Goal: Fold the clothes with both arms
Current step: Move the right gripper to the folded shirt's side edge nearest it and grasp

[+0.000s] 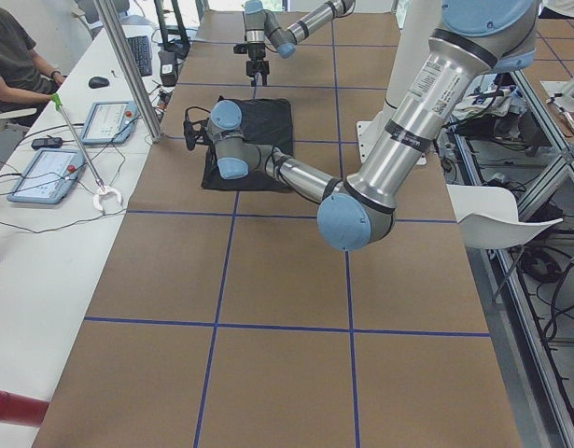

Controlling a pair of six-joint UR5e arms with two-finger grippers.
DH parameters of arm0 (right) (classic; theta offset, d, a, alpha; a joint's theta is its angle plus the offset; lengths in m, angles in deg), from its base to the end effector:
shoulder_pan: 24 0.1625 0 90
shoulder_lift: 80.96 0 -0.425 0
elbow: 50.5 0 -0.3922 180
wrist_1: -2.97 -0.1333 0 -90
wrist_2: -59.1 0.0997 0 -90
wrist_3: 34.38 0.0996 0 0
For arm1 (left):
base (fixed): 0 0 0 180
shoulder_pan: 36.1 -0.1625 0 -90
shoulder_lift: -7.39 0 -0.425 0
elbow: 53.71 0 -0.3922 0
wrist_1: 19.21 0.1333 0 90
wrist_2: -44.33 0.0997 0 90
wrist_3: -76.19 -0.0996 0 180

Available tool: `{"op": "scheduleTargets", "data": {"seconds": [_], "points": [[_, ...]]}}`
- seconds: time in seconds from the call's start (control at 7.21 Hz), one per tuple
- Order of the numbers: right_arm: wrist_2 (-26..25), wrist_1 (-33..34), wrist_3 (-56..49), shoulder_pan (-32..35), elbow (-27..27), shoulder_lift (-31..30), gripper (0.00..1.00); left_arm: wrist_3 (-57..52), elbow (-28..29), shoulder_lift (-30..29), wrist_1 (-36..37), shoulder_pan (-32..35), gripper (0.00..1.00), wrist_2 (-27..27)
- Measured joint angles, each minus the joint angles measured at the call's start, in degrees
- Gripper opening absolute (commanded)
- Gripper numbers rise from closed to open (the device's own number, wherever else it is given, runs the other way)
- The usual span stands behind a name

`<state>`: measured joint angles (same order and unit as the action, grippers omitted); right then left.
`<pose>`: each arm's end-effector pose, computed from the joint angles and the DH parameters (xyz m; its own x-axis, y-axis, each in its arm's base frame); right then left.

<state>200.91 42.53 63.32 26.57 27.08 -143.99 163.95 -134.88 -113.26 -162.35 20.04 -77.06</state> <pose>-0.3833 -0.5527 0.3784 0.2627 0.4499 0.8535 -0.0609 0.8906 -0.4507 0.3161 -0.6173 0.3081 0.1612 -0.1804 -0.9703 0.4226 0.9011 -0.0973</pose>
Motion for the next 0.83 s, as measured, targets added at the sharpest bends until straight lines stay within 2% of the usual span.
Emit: {"op": "scheduleTargets", "data": {"seconds": [0.28,0.55,0.69,0.83], "points": [[-1.47,0.01,1.29,-4.26,2.61,-3.61,1.00,0.11,-5.97,0.70,5.04,-0.14,1.00,0.41],[-3.08,0.56,1.42,-6.88,3.04,-5.64,0.99,0.19,-8.55,0.75,7.13,-0.46,1.00,0.75],[-3.37,0.82,1.43,-7.49,3.05,-6.12,0.84,0.21,-8.91,0.79,7.34,-0.53,1.00,0.81],[-3.66,0.99,1.46,-8.02,3.05,-6.29,0.11,0.21,-9.03,0.82,7.41,-0.56,1.00,0.86]]}}
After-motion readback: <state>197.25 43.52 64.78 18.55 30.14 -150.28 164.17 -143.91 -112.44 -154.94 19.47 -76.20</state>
